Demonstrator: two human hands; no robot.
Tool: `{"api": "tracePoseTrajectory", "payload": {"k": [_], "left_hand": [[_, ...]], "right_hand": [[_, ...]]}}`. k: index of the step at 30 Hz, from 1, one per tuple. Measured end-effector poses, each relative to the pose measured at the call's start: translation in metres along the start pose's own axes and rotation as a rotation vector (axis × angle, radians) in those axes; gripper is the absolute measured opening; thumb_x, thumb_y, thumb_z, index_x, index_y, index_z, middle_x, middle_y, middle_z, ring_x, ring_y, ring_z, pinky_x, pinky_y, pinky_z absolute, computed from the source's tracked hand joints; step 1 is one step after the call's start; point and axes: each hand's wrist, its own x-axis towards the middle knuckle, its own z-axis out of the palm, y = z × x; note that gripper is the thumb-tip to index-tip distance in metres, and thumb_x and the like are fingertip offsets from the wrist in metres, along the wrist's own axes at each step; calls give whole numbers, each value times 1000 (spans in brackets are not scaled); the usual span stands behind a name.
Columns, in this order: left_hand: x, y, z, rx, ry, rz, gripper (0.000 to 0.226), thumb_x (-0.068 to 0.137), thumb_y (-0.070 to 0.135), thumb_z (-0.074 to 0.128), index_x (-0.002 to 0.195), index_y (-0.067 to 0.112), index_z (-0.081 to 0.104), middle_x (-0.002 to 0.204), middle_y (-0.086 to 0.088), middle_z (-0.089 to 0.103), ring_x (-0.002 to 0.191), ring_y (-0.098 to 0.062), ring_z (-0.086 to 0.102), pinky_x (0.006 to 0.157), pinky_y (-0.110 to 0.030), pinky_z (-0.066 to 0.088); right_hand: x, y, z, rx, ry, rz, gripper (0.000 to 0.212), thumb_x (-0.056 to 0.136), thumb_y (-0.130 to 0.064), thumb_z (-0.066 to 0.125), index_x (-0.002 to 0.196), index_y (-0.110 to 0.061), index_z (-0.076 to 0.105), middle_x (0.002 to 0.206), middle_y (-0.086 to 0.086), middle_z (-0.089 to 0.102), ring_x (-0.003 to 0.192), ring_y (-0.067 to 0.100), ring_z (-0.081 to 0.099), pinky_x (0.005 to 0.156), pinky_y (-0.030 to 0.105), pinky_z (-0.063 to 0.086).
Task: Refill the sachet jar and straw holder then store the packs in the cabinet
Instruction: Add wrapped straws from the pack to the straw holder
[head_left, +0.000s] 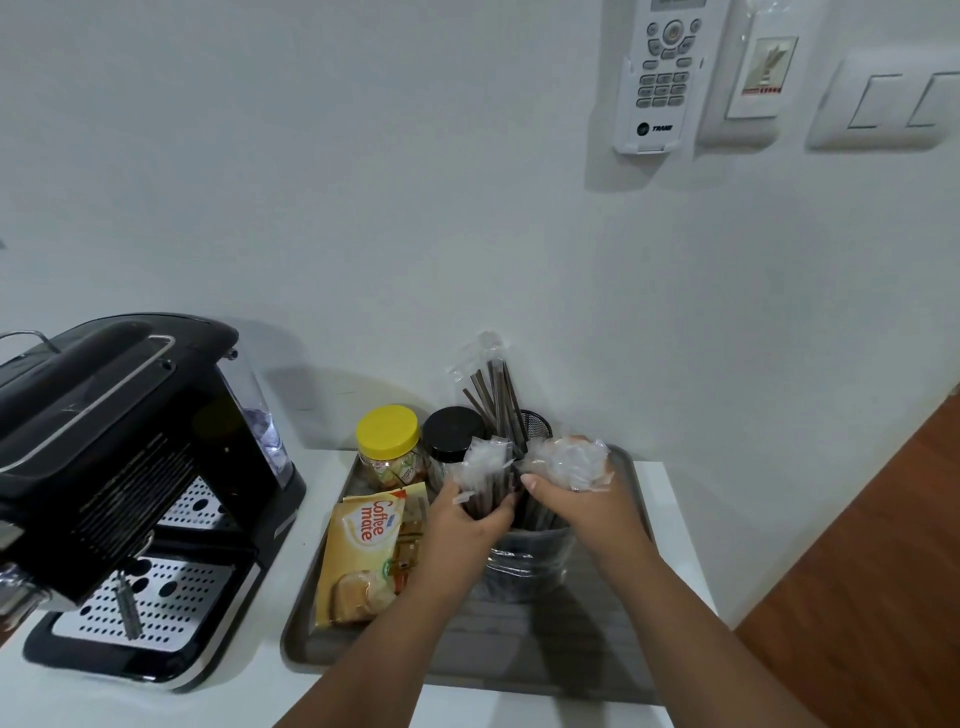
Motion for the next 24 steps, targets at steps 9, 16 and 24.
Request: {"api": "tracePoseTrajectory", "payload": {"k": [9,16,24], "left_hand": [[0,-1,-4,-3,10,-23,17,86,9,69,102,10,73,90,-1,77,87,-8,72,72,-15,55],[1,0,-6,117,-100,43,11,89,14,65,100,10,65,70,10,63,58,7,58,52,-9,40],[-2,1,2,184,-91,94,19,85,9,63,102,17,66,90,1,72,82,-2,66,78,-29,55]], "right_hand": [[-11,-2,3,11,80,-9,29,72,7,77,88,-13,64,70,-20,71,67,-4,66,63,11,51],[-8,-20,2,-104,-21,-44,21,75,-4,75,86,-20,67,72,-19,72,69,-4,67,63,10,50],[20,-49,5,-109,-1,-34,44,58,-37,73,97,-19,67,88,-1,75,85,17,71,84,44,56]]}}
